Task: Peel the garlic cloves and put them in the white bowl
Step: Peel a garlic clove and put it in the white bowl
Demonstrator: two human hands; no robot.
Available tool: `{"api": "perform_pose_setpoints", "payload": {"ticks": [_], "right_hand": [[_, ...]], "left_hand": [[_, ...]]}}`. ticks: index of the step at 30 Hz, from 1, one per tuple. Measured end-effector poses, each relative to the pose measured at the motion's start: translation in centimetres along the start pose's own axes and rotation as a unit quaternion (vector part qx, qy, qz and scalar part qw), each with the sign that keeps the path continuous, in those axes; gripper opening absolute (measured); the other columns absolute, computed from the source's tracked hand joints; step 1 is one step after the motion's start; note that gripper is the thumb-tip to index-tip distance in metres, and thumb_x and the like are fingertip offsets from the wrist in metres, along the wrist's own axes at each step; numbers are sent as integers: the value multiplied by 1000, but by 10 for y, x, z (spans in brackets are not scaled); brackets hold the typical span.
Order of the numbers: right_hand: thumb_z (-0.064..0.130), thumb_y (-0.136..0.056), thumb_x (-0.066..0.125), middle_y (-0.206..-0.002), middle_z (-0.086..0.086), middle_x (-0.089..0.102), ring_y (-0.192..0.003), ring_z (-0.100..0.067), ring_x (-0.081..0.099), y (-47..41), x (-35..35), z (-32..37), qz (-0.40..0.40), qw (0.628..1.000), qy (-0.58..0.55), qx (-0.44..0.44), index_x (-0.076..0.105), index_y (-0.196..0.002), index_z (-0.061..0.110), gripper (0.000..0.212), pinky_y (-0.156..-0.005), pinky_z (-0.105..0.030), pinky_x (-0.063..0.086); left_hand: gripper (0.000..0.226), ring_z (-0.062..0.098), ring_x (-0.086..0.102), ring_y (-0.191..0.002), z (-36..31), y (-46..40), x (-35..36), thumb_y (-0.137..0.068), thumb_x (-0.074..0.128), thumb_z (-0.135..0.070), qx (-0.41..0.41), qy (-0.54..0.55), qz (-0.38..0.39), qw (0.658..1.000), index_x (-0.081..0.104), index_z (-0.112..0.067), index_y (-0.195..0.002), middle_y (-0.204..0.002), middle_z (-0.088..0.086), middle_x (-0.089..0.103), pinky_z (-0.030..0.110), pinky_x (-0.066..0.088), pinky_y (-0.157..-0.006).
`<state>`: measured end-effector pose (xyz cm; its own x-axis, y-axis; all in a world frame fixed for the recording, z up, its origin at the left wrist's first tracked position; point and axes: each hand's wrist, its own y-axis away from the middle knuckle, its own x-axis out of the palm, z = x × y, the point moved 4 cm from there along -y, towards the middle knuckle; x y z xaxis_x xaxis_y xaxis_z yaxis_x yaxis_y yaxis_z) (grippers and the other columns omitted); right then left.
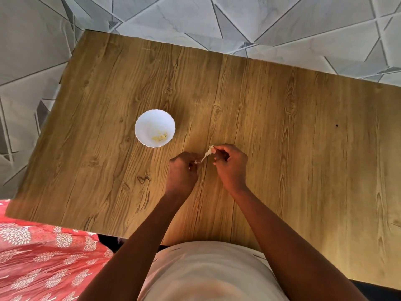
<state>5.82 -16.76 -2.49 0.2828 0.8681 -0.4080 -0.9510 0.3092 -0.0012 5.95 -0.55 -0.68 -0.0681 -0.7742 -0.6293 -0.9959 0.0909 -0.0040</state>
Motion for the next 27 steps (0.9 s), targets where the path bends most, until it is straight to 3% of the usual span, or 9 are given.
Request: {"api": "perform_pose_setpoints", "payload": {"ticks": [5, 9, 12, 16, 20, 25, 27], "right_hand": [[9, -94, 70, -90, 4, 75, -82, -6, 72, 5, 1, 8, 22, 1000, 16, -15, 76, -104, 10, 13, -74, -33, 62], [9, -94, 69, -90, 3, 76, -83, -3, 72, 7, 0, 13, 35, 999, 23, -25, 77, -105, 9, 13, -75, -22, 59], [10, -93, 71, -92, 3, 77, -85, -2, 72, 8, -1, 12, 50, 999, 12, -13, 77, -105, 9, 13, -75, -21, 58], [7, -92, 71, -102, 7, 73, -94, -1, 69, 8, -2, 13, 85, 996, 4, -22, 73, -119, 10, 27, -81, -17, 54], [4, -92, 70, -93, 6, 71, -86, -4, 68, 8, -3, 9, 105, 993, 35, -43, 76, -111, 7, 20, -76, -20, 52], [1, -92, 69, -96, -4, 73, -87, -7, 67, 10, -1, 18, 102, 982, 93, -132, 76, -107, 4, 17, -78, -16, 53], [1, -92, 68, -93, -3, 73, -82, -5, 66, 11, 0, 16, 98, 986, 93, -102, 77, -106, 4, 17, -76, -17, 53]], "left_hand": [[19, 11, 71, -77, -2, -2, 1, -85, 80, -6, 7, 31, -2, 999, 76, -10, -103, -93, 1, 75, 27, 60, -70], [15, 8, 71, -73, -8, -5, 7, -87, 77, -10, -5, 33, -8, 999, 79, -11, -102, -87, -2, 77, 25, 60, -71], [5, 6, 69, -66, -5, -5, 7, -89, 76, -10, -9, 55, -20, 998, 79, -9, -93, -77, -4, 75, 18, 55, -64], [9, 3, 62, -62, -2, -4, 6, -91, 71, -3, 10, 38, -7, 999, 74, -8, -84, -71, -7, 68, 9, 42, -60], [13, 10, 61, -61, 0, -1, 5, -94, 68, -5, 7, 61, 6, 998, 74, -5, -83, -68, -2, 68, 18, 46, -58], [27, 14, 56, -55, 13, 3, 14, -96, 63, -9, -119, 147, 59, 980, 72, -9, -71, -60, 1, 65, 28, 44, -56], [22, 12, 60, -57, 12, 3, 12, -95, 67, -9, -93, 131, 54, 986, 75, -12, -74, -62, -3, 67, 27, 47, -57]]}}
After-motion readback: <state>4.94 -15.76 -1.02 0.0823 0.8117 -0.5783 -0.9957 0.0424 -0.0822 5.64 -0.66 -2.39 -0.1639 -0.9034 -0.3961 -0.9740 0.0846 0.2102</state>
